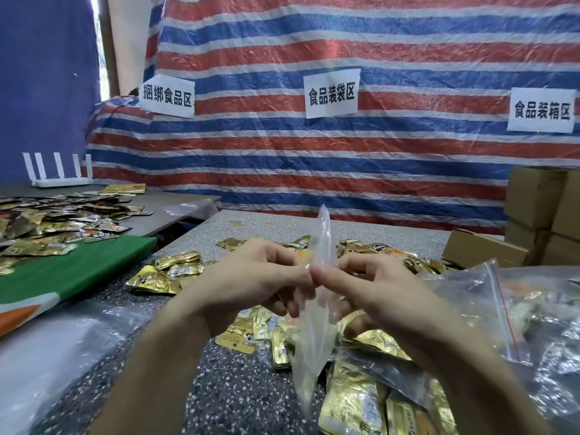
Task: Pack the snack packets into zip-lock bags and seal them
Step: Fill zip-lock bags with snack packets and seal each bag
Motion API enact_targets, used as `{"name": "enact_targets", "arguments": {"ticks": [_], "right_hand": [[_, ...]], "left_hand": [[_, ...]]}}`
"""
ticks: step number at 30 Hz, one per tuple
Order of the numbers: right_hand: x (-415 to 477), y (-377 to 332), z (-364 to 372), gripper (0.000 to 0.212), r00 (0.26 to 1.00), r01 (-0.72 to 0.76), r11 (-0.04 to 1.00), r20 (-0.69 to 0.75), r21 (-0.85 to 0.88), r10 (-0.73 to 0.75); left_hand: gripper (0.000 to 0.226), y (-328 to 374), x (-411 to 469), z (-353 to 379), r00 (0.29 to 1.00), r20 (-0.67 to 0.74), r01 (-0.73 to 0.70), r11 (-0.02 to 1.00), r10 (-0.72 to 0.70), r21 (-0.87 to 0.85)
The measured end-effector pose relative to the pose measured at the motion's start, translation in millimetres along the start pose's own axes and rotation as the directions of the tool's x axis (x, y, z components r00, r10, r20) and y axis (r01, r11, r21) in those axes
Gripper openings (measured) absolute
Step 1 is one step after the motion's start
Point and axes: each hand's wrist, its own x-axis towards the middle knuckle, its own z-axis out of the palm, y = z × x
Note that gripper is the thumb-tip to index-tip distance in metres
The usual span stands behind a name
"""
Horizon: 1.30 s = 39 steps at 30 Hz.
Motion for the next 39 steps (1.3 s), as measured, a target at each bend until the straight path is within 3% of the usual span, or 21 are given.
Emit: {"name": "enact_targets", "arguments": {"ticks": [2,4,7,9,13,15,17,20,24,27,29,31,33,35,37,39], "right_hand": [[0,2,-3,0.021,1.000,-0.025,0.997,0.004,0.067,0.025],[1,2,-9,0.010,0.997,-0.060,0.993,-0.037,0.101,0.064],[1,3,-20,0.024,0.991,-0.089,0.990,-0.088,0.105,0.098],[0,4,-24,0.043,0.995,-0.063,0.994,-0.066,0.088,0.069],[-1,6,-24,0.077,0.986,0.069,0.998,0.150,0.004,-0.069],[-3,6,-21,0.067,0.953,0.140,0.988,0.281,-0.067,-0.116],[-3,5,-17,0.039,0.921,0.214,0.968,0.358,-0.134,-0.154],[-2,6,-16,0.043,0.933,0.272,0.917,0.315,-0.292,-0.177],[-2,9,-17,0.068,0.915,0.402,0.730,0.260,-0.552,-0.307],[0,13,-17,0.045,0.917,0.398,0.677,0.267,-0.619,-0.295],[3,15,-20,0.027,0.921,0.389,0.692,0.268,-0.608,-0.282],[7,19,-23,0.021,0.920,0.392,0.712,0.260,-0.583,-0.294],[9,22,-27,0.020,0.923,0.385,0.723,0.236,-0.574,-0.304],[11,26,-29,0.021,0.929,0.368,0.729,0.207,-0.577,-0.306],[13,29,-29,0.019,0.936,0.350,0.729,0.185,-0.588,-0.300],[14,29,-30,0.020,0.937,0.346,0.727,0.180,-0.593,-0.300]], "left_hand": [[0.016,-1,1,-3,0.999,-0.041,0.030,0.999,-0.029,0.019],[0.019,-4,1,-13,0.985,-0.160,0.073,0.997,-0.070,0.011],[0.026,-11,-1,-35,0.889,-0.446,0.142,0.988,-0.103,0.055],[0.027,-15,-4,-45,0.849,-0.521,0.167,0.981,-0.094,0.095],[0.029,-16,-5,-47,0.903,-0.423,0.122,0.990,-0.080,0.072],[0.034,-16,-3,-43,0.940,-0.337,0.089,0.994,-0.062,0.066],[0.038,-17,0,-38,0.976,-0.213,0.070,0.987,-0.039,0.142],[0.032,-19,5,-29,1.000,-0.009,0.021,0.974,-0.020,0.226],[0.021,-24,10,-22,0.987,0.161,-0.035,0.988,0.011,0.147],[0.021,-31,16,-22,0.980,0.194,-0.049,0.998,0.042,0.029],[0.020,-38,24,-23,0.992,0.113,-0.061,0.998,0.059,0.009],[0.019,-48,33,-26,0.996,0.057,-0.071,0.997,0.070,0.016],[0.018,-58,41,-32,0.991,0.114,-0.062,0.998,0.065,-0.024],[0.032,-70,51,-38,0.986,0.162,-0.005,0.992,0.025,-0.124],[0.049,-93,72,-41,0.998,-0.020,0.053,0.986,-0.057,-0.161],[0.032,-131,100,-43,0.928,-0.373,0.080,0.989,-0.028,0.126]]}}
